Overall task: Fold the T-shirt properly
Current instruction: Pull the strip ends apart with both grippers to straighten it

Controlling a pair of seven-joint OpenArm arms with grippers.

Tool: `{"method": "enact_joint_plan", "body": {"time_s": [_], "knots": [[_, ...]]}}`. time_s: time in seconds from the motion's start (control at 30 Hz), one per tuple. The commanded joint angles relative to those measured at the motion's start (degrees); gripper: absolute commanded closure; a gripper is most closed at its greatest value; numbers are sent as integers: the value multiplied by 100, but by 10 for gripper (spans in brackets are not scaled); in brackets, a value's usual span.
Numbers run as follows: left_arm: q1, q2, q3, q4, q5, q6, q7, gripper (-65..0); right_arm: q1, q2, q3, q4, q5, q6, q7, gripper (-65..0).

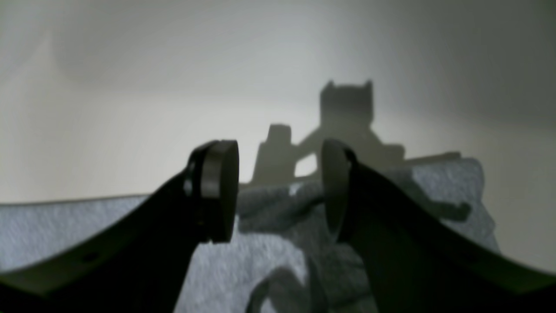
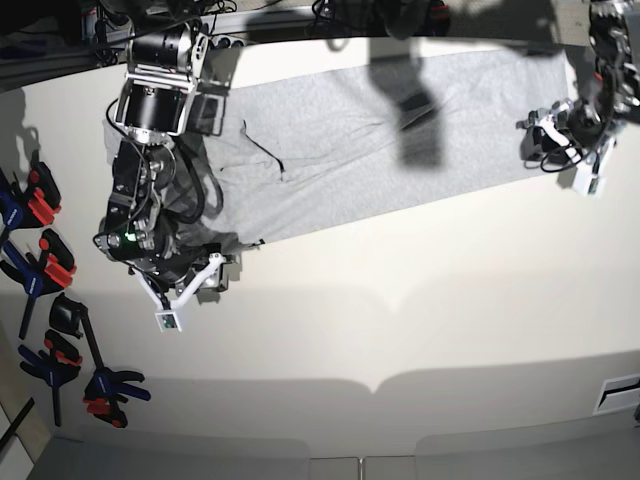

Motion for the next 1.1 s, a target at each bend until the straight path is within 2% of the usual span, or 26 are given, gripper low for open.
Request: {"method": "enact_joint_plan", "body": {"time_s": [0.0,0.07,0.2,0.3,0.4,0.47,0.53,0.67,0.73,0.77,0.83,0.93,1.07], "knots": [[83,-7,-33,94,-13,35,-155,-290,155,46,9,111,42,149,122,-290],[238,229,-33,94,101,66,-225,-290,153,46,9,111,42,267,92,-290],[374,828,-33,90,575,66,-299,-290,76,52,26,114,39,280,-76,-290],[382,1281,-33,68,1263,66,-433,-290,-170,48,168,122,44,280,-2,-290],[376,1521,-33,-81,2026,96,-839,-290,-479,50,358,122,87,280,225,-290],[319,1513,-33,-341,2337,190,-1088,-290,-616,59,452,122,256,330,334,-290],[133,1443,-33,-741,2590,343,-1165,-290,-669,76,494,122,516,555,334,-290],[-385,1235,-33,-1652,2618,345,-1119,-290,-588,66,483,122,1010,964,297,-290],[-577,1174,-33,-1895,2618,343,-957,-290,-514,63,468,122,1329,1287,166,-290],[-638,1174,-33,-1928,2616,343,-815,-290,-479,66,426,122,1541,1424,31,-290],[-699,1176,-33,-1926,2524,339,-634,-290,-400,63,245,122,2061,1424,-435,-290],[-697,1178,-33,-1904,2347,337,-649,-290,-350,66,-310,122,2693,1424,-1222,-290],[-697,1174,-33,-1904,2319,319,-649,-290,-354,68,-1386,122,2787,1424,-1818,-290]]}}
